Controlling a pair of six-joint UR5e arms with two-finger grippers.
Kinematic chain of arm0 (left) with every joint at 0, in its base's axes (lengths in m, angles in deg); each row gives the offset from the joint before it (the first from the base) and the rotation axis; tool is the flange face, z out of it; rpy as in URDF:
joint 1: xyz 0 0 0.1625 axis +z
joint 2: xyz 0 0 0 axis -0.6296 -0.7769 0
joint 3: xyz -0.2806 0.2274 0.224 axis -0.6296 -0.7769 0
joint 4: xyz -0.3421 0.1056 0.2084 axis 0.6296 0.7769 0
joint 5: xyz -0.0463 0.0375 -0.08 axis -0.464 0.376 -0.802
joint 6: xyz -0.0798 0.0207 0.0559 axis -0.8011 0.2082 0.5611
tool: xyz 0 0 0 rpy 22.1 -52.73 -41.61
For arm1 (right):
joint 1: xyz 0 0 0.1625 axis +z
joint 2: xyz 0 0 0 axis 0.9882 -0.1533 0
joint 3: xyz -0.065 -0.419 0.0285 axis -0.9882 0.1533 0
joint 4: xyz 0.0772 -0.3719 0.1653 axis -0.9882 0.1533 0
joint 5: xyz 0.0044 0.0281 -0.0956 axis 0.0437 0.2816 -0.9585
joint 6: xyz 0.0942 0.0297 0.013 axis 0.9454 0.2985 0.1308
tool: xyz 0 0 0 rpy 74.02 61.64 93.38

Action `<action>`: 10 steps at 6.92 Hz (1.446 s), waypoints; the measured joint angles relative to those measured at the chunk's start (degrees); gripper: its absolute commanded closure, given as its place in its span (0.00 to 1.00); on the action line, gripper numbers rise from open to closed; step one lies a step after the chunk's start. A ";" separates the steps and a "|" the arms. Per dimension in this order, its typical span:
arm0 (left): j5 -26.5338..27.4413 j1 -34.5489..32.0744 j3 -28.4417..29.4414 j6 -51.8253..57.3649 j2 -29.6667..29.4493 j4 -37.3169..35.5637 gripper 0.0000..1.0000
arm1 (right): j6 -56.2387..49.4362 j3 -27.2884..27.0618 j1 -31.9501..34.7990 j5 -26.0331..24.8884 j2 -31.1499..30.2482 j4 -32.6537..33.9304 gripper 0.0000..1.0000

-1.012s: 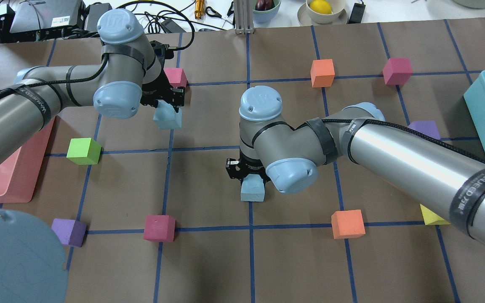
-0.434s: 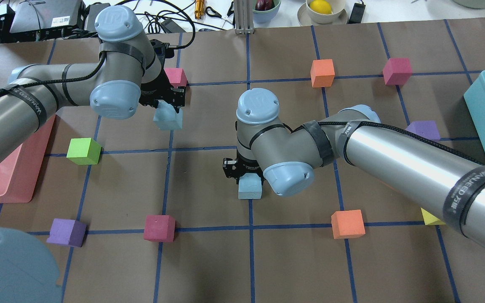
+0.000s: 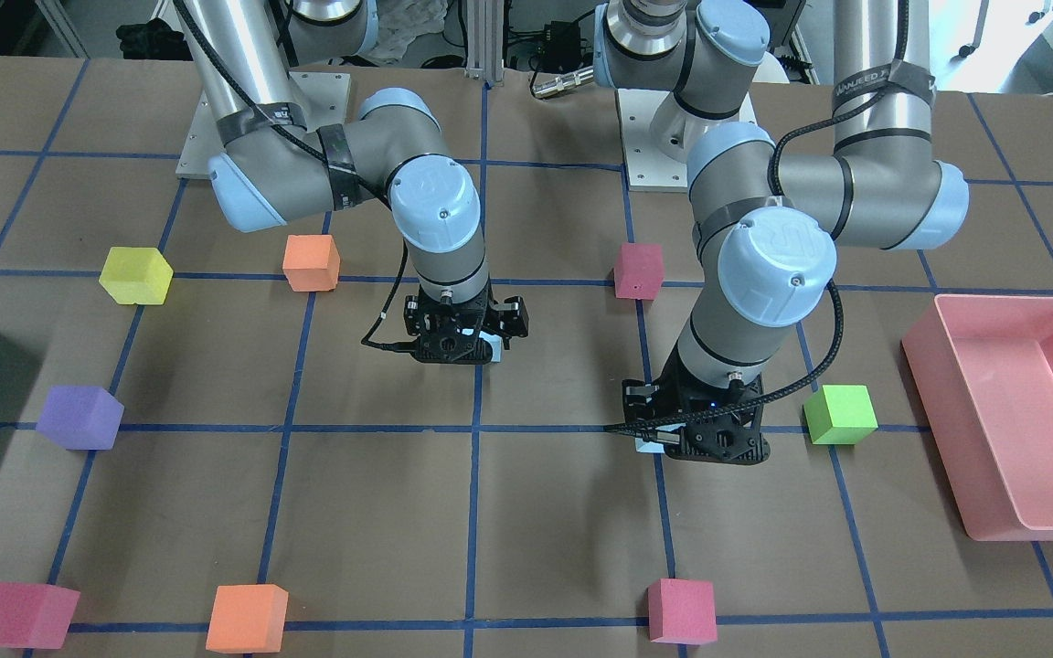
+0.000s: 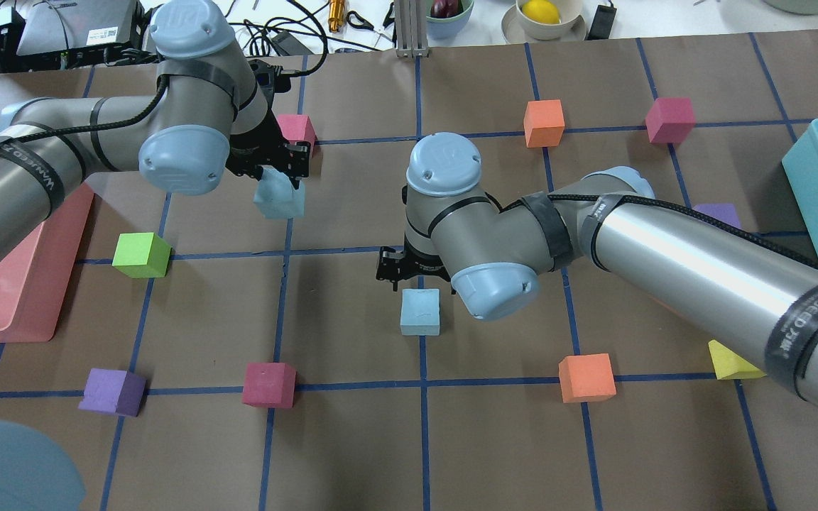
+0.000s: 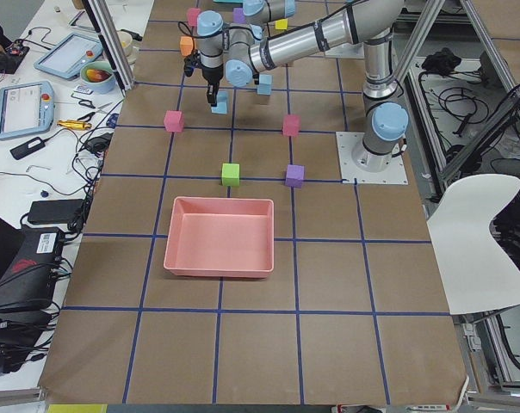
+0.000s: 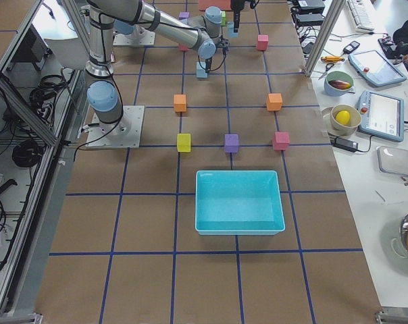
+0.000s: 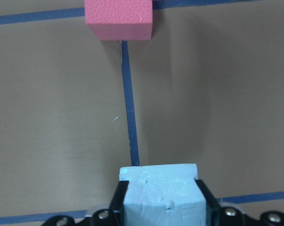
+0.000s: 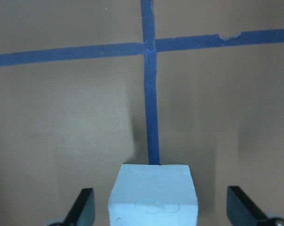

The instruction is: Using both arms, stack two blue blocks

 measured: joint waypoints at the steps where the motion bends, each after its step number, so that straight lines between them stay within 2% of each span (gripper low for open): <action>1: -0.23 -0.42 -0.49 -1.25 1.19 1.23 1.00 | -0.19 1.38 -2.11 0.03 -2.01 -2.22 0.00; 3: -0.62 -4.18 -2.13 -6.45 3.32 1.96 1.00 | -5.17 5.08 -9.97 -0.07 -7.89 -10.87 0.00; 5: -0.70 -10.74 -4.18 -14.85 3.65 1.65 1.00 | -9.69 8.38 -16.73 -1.74 -12.49 -17.67 0.00; 7: -0.53 -19.05 -4.78 -23.31 2.96 1.04 1.00 | -11.93 10.77 -19.27 -7.80 -15.41 -24.36 0.00; 10: -0.85 -23.12 -6.72 -28.08 2.65 0.79 1.00 | -15.04 12.47 -20.74 -9.52 -17.66 -29.67 0.00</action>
